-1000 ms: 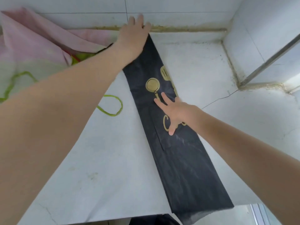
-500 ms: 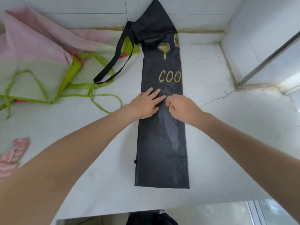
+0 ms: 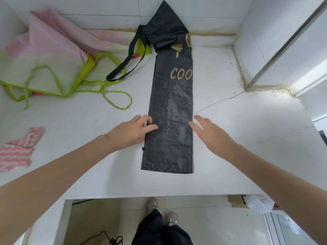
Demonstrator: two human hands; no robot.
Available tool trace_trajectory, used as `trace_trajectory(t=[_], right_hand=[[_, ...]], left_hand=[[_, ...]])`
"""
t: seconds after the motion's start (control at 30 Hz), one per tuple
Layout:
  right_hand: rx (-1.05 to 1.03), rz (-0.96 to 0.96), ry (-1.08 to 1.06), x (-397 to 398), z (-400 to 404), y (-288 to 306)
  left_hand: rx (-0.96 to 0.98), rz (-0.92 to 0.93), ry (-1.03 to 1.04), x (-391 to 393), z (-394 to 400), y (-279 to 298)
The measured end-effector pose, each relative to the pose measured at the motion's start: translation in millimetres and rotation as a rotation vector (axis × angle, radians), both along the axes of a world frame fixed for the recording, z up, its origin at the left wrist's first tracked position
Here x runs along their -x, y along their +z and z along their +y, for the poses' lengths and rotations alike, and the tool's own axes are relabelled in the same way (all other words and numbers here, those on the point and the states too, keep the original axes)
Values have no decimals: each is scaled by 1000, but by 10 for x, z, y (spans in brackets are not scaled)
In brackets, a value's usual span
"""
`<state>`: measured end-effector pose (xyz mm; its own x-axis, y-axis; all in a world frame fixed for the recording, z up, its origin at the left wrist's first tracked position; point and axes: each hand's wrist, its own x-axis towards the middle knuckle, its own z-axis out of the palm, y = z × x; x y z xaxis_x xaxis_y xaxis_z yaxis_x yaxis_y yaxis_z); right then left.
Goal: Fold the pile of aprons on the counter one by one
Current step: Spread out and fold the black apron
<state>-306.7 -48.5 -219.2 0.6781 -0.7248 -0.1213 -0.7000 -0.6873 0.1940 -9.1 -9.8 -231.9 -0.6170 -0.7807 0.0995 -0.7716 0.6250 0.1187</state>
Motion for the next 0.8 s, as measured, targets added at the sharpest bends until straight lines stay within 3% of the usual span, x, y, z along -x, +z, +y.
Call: trace_trajectory(t=[0.2, 0.33, 0.43, 0.5, 0.63, 0.73, 0.8], right_hand=[[-77, 30, 42, -149, 364, -7], [-322, -22, 153, -122, 468, -23], [-387, 16, 105, -70, 478, -26], [-528, -86, 13, -102, 480, 31], [-1003, -685, -566, -197, 319, 179], [-968, -867, -729, -221, 197, 148], [-923, -891, -781, -242, 156, 137]], left_hand=[[-91, -48, -2, 150, 204, 56], [-45, 43, 44, 171, 305, -17], [10, 71, 65, 125, 339, -97], [34, 71, 83, 85, 359, -115], [-244, 139, 294, 160, 320, -11], [-655, 252, 446, 184, 233, 66], [-759, 234, 521, 165, 199, 109]])
